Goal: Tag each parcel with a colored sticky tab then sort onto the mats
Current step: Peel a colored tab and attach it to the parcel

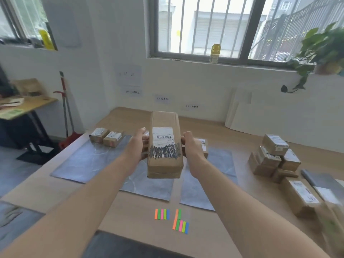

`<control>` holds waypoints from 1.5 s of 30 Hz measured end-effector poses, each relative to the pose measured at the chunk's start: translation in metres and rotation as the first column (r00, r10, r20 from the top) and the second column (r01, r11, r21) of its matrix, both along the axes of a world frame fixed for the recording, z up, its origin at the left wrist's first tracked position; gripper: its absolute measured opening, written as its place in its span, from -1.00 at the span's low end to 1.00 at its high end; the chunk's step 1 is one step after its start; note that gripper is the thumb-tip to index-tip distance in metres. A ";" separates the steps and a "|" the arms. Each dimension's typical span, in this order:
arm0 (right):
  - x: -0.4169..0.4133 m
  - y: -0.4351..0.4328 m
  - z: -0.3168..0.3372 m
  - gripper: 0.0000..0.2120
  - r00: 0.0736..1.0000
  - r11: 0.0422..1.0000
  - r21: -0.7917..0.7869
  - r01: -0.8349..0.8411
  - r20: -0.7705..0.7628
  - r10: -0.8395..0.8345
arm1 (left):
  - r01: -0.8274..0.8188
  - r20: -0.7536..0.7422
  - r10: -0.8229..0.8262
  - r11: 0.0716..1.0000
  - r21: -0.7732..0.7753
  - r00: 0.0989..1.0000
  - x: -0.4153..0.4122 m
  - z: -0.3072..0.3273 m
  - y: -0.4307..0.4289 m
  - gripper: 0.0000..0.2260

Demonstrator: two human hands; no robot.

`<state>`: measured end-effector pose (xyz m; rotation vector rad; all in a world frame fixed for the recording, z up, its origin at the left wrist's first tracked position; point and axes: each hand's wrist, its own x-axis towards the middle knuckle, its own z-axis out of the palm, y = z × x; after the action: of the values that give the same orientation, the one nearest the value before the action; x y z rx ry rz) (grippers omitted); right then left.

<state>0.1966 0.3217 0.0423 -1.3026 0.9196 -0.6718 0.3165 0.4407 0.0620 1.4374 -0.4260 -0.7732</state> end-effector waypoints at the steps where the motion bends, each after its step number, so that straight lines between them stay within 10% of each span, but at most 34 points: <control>1: 0.011 0.001 -0.004 -0.47 1.000 1.000 -0.001 -0.003 -0.005 0.003 | 0.000 -0.008 0.000 1.000 0.001 1.000 0.009 -0.002 0.003 -0.62; 4: 0.044 0.011 -0.007 -0.33 0.999 1.000 -0.002 -0.016 -0.028 0.016 | 0.014 -0.014 -0.014 1.000 0.011 1.000 0.041 -0.008 0.015 -0.61; 11: 0.130 0.044 -0.030 -0.68 0.999 0.999 0.019 0.050 -0.015 -0.050 | 0.079 -0.028 -0.078 0.996 0.043 0.997 0.138 -0.028 0.038 -0.61; 19: 0.194 0.076 -0.096 -0.40 0.978 0.979 0.093 0.183 -0.114 -0.172 | 0.202 -0.083 -0.192 0.969 0.142 0.978 0.216 -0.081 0.053 -0.64; 35: 0.187 0.084 -0.250 -0.67 0.947 0.928 0.250 0.277 -0.235 -0.219 | 0.232 -0.248 -0.159 0.924 0.304 0.956 0.213 -0.234 0.041 -0.70; 45: 0.176 0.099 -0.299 -0.44 0.940 0.898 0.329 0.293 -0.271 -0.207 | 0.211 -0.306 -0.109 0.923 0.323 0.946 0.201 -0.292 0.050 -0.73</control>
<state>0.3731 0.4212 -0.2570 -0.9453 1.3520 -0.5197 0.5179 0.4908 -0.2298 1.6032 -0.1897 -1.2211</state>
